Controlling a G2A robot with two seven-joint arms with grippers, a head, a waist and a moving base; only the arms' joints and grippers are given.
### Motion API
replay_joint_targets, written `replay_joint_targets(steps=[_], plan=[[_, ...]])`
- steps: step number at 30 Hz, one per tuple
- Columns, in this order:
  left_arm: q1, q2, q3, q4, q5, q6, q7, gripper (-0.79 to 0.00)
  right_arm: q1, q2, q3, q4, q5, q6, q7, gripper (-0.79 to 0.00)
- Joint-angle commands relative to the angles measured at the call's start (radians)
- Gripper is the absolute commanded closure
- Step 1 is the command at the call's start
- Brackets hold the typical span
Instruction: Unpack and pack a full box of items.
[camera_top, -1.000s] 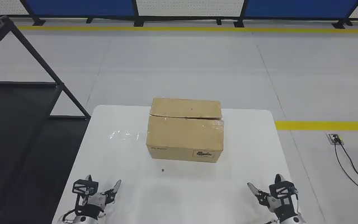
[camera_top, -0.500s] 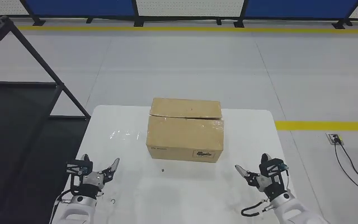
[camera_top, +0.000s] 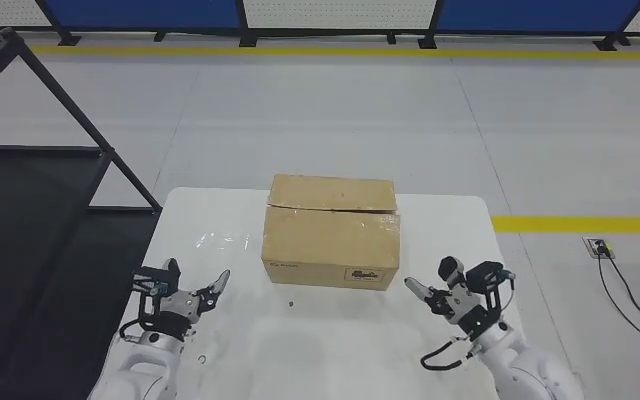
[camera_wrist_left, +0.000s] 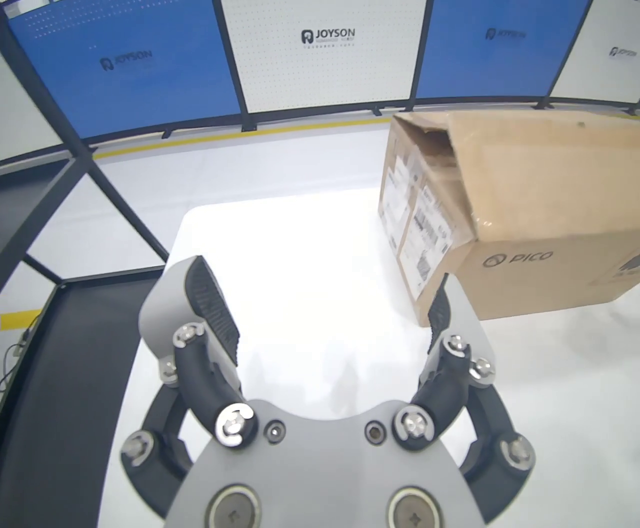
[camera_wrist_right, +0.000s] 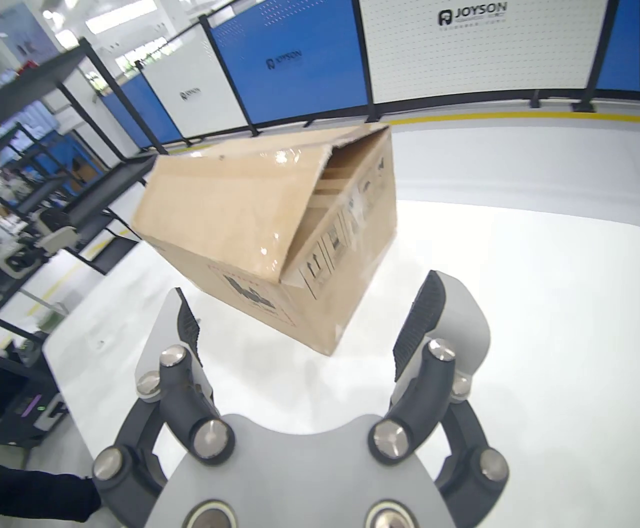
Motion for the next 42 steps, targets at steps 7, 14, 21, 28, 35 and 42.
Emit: replay_joint_targets(steps=[7,14,21,28,35,42], plan=[[-0.079,-0.002,0.002,0.024,-0.126,-0.086,-0.043,-0.785,0.230,-0.004,-0.057,0.223,0.316,-0.122,0.206,-0.785],[-0.005,0.000,-0.023,0.000,-0.121,-0.104,-0.021,-0.785,0.336,-0.007,-0.100,0.378,0.511,-0.240,0.320,-0.785],[0.023,-0.002,-0.030,-0.007,-0.123,-0.083,-0.019,-0.785,0.414,-0.009,-0.139,0.452,0.599,-0.272,0.395,-0.785],[0.032,-0.004,-0.028,-0.013,-0.123,-0.067,-0.017,-0.785,0.461,-0.010,-0.173,0.472,0.670,-0.293,0.450,-0.785],[0.035,-0.006,-0.024,-0.014,-0.122,-0.060,-0.012,-0.785,0.474,-0.003,-0.178,0.473,0.670,-0.325,0.493,-0.785],[0.030,-0.008,-0.016,-0.011,-0.116,-0.061,-0.010,-0.785,0.481,0.007,-0.185,0.497,0.677,-0.396,0.542,-0.785]])
